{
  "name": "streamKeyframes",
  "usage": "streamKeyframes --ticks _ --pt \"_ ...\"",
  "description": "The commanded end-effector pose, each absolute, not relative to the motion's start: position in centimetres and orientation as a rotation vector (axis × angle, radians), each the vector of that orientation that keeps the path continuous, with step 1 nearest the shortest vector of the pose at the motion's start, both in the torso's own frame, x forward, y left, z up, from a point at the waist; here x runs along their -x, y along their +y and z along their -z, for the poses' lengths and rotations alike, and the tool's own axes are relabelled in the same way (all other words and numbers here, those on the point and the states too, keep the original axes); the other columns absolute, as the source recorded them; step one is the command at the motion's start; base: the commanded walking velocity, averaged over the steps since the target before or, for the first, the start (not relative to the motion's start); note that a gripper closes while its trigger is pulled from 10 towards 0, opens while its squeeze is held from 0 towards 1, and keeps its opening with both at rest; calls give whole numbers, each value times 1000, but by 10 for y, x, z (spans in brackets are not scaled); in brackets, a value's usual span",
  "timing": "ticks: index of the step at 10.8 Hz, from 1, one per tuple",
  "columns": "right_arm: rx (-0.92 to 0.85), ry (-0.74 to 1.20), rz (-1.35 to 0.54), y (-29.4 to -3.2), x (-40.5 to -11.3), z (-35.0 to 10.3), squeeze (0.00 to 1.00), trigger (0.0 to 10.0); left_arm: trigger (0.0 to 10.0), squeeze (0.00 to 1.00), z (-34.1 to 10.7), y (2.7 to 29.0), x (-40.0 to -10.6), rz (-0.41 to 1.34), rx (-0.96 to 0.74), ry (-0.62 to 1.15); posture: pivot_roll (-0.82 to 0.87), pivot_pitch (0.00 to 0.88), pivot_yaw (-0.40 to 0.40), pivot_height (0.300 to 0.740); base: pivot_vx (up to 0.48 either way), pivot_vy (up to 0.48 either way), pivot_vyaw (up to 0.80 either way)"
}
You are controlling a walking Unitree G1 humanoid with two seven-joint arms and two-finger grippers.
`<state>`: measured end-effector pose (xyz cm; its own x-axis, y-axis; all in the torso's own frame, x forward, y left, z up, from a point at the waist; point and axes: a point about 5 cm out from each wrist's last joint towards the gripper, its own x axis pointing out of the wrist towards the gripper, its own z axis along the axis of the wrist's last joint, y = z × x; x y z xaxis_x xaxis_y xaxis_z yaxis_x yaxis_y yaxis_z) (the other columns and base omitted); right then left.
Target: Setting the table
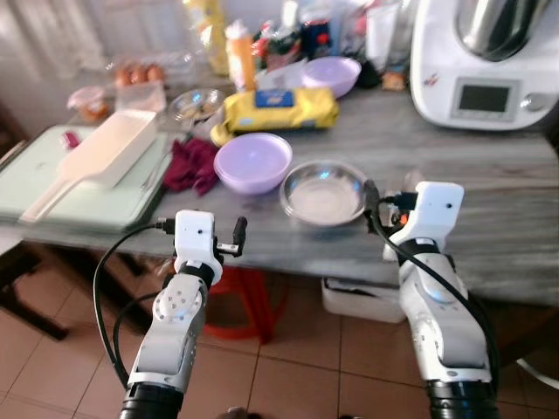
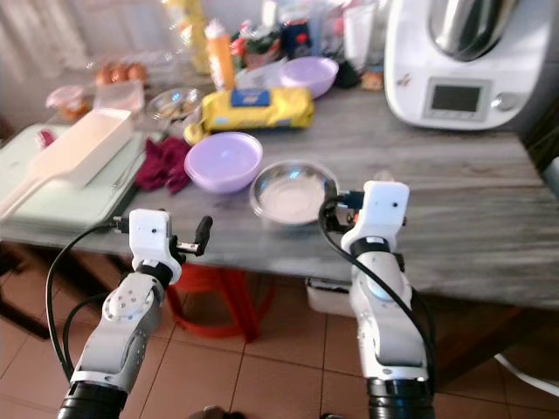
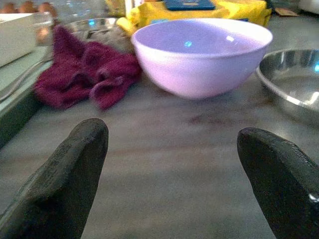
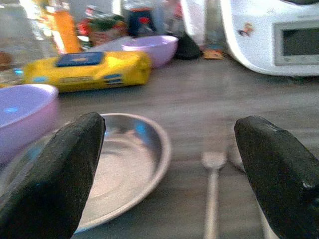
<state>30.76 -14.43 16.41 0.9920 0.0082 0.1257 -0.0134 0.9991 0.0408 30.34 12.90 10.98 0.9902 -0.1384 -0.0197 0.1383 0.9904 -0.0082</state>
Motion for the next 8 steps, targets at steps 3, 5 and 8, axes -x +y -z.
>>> streamKeyframes --ticks 3,5,8 --pt "-59 -138 -44 -139 -308 -168 0 10000 10000 0 -112 131 -306 119 10 24 -55 62 100 740 -330 0 0" --pt "-62 -114 -7 -143 -309 -165 0 10000 10000 0 -112 131 -306 116 13 24 -58 64 103 740 -328 0 0" --pt "-40 -99 6 -144 -309 -163 0 10000 10000 0 -111 131 -305 118 9 26 -61 65 102 740 -308 0 0"
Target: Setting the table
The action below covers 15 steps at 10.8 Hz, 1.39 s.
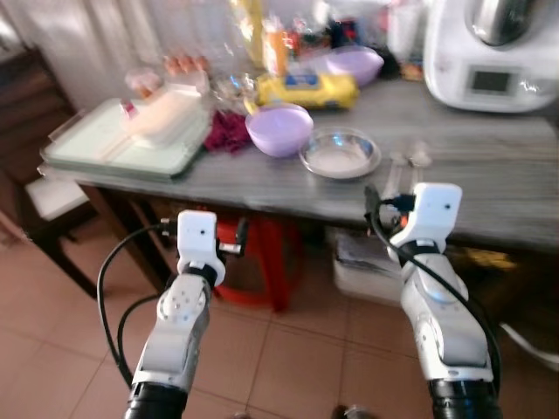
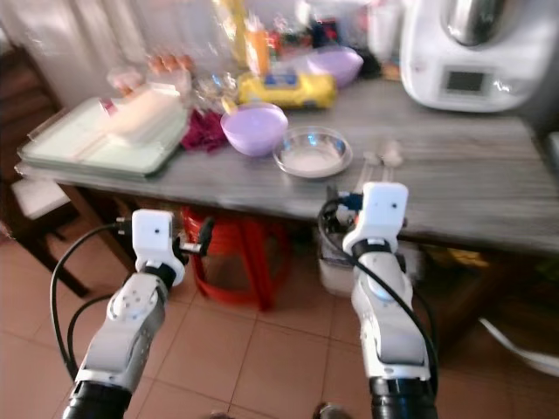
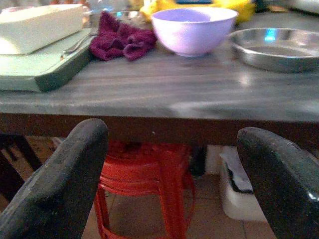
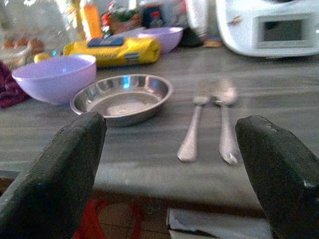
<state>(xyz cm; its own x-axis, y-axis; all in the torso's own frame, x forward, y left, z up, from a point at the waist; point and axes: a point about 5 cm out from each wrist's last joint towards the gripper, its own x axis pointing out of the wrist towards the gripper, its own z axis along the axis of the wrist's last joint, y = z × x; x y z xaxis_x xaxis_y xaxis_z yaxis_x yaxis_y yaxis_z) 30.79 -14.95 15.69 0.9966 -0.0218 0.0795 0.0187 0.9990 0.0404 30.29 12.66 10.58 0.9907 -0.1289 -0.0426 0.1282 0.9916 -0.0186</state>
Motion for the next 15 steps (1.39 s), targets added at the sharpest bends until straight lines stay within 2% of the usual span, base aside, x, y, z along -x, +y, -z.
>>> streamKeyframes --ticks 1,5,8,15 --pt "-46 -109 2 -144 -309 -164 0 10000 10000 0 -111 132 -305 120 4 29 -60 65 103 740 -300 0 0" --pt "-70 -121 0 -144 -310 -163 0 10000 10000 0 -111 132 -305 120 3 28 -56 69 106 740 -294 0 0" --pt "-67 -100 -6 -143 -309 -161 0 10000 10000 0 -120 128 -304 219 48 -45 -56 72 107 740 0 0 0" --pt "-96 -96 -9 -143 -308 -161 0 10000 10000 0 -120 119 -301 290 72 -37 -56 85 113 740 0 0 0"
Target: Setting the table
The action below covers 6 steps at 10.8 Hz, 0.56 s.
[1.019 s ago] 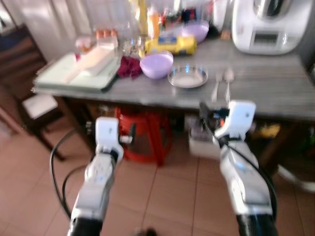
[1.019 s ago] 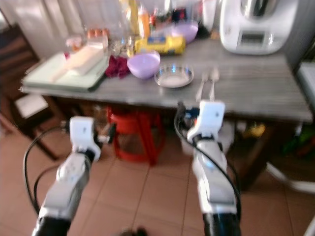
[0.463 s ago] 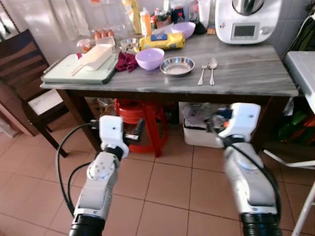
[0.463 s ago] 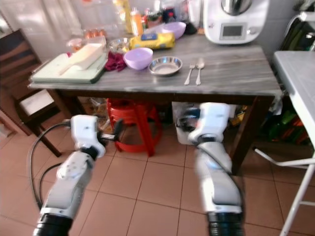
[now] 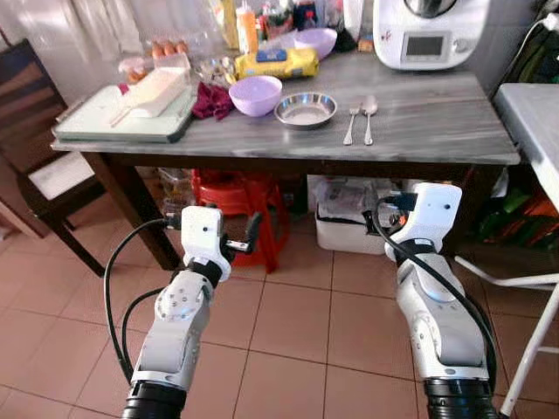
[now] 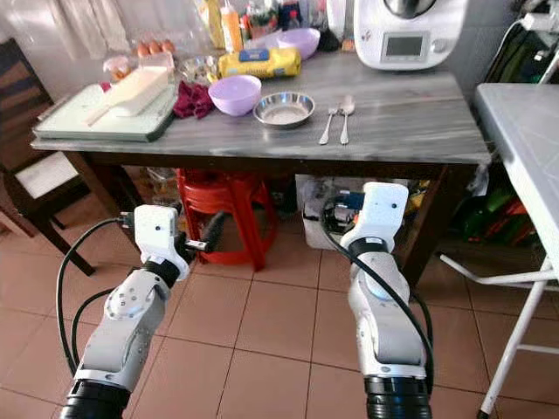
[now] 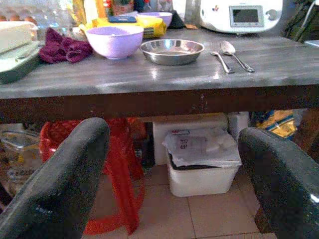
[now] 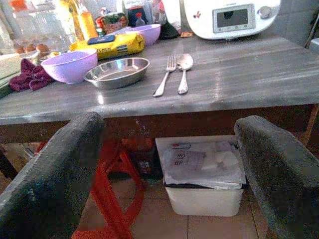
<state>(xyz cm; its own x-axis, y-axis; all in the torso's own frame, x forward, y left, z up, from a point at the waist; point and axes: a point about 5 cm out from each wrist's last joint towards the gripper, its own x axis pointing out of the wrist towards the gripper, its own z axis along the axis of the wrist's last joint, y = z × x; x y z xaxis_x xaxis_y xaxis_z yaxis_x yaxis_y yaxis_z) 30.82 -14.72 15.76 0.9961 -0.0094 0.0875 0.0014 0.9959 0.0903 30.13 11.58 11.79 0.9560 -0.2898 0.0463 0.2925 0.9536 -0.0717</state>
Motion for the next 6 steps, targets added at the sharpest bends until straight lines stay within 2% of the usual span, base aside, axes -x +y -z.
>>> streamKeyframes --ticks 1,6 --pt "-94 -94 -6 -144 -308 -161 0 10000 10000 0 -120 119 -301 293 73 -36 -57 84 115 740 0 0 0" --pt "-92 -82 1 -145 -306 -159 0 10000 10000 0 -120 116 -302 312 80 -30 -66 89 121 740 0 -285 0"
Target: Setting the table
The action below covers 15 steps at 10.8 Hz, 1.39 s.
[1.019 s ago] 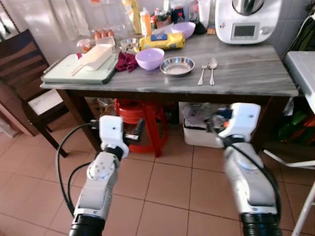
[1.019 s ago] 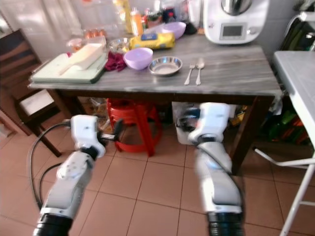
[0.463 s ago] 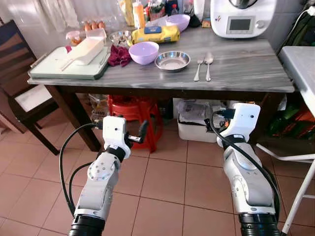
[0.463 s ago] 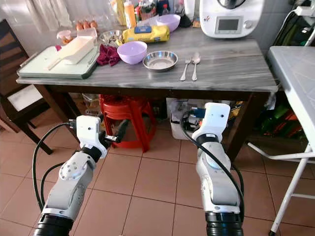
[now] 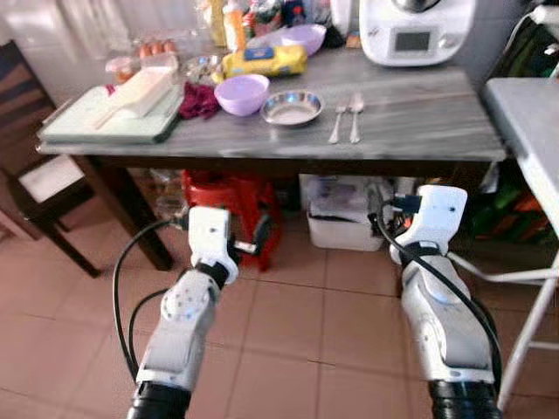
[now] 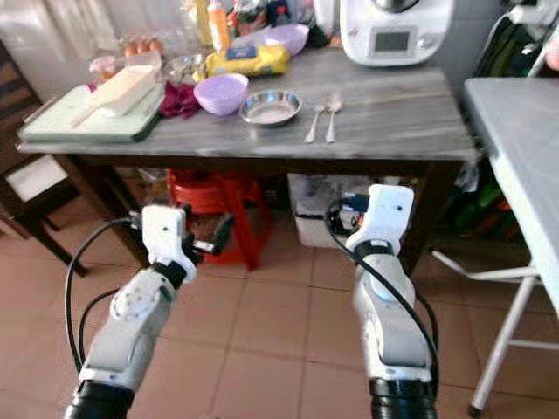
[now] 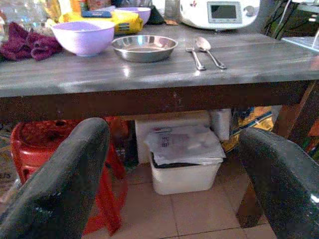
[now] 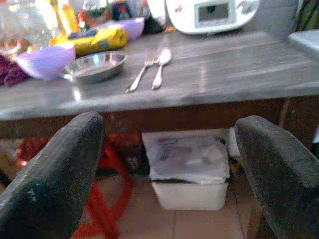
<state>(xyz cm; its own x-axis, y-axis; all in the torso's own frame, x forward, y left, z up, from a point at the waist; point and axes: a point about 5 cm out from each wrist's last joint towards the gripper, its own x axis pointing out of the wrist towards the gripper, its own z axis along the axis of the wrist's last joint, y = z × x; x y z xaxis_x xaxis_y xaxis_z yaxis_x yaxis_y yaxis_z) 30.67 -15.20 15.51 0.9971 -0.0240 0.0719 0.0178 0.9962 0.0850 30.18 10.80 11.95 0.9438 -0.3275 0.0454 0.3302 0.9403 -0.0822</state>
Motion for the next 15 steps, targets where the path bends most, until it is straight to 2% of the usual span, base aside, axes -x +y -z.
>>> streamKeyframes --ticks 1,6,9,15 --pt "-91 -81 1 -146 -306 -159 0 10000 10000 0 -120 115 -302 313 81 -29 -65 90 120 740 0 -285 0" --pt "-102 -70 -6 -144 -307 -157 0 10000 10000 0 -118 118 -300 309 79 -22 -56 96 117 740 0 -285 0" --pt "-106 -63 -5 -144 -307 -156 0 10000 10000 0 -118 117 -300 314 77 -17 -57 93 114 740 0 -284 -569" --pt "-90 -62 -7 -144 -307 -155 0 10000 10000 0 -117 115 -299 321 76 -14 -56 92 113 740 0 -269 0"
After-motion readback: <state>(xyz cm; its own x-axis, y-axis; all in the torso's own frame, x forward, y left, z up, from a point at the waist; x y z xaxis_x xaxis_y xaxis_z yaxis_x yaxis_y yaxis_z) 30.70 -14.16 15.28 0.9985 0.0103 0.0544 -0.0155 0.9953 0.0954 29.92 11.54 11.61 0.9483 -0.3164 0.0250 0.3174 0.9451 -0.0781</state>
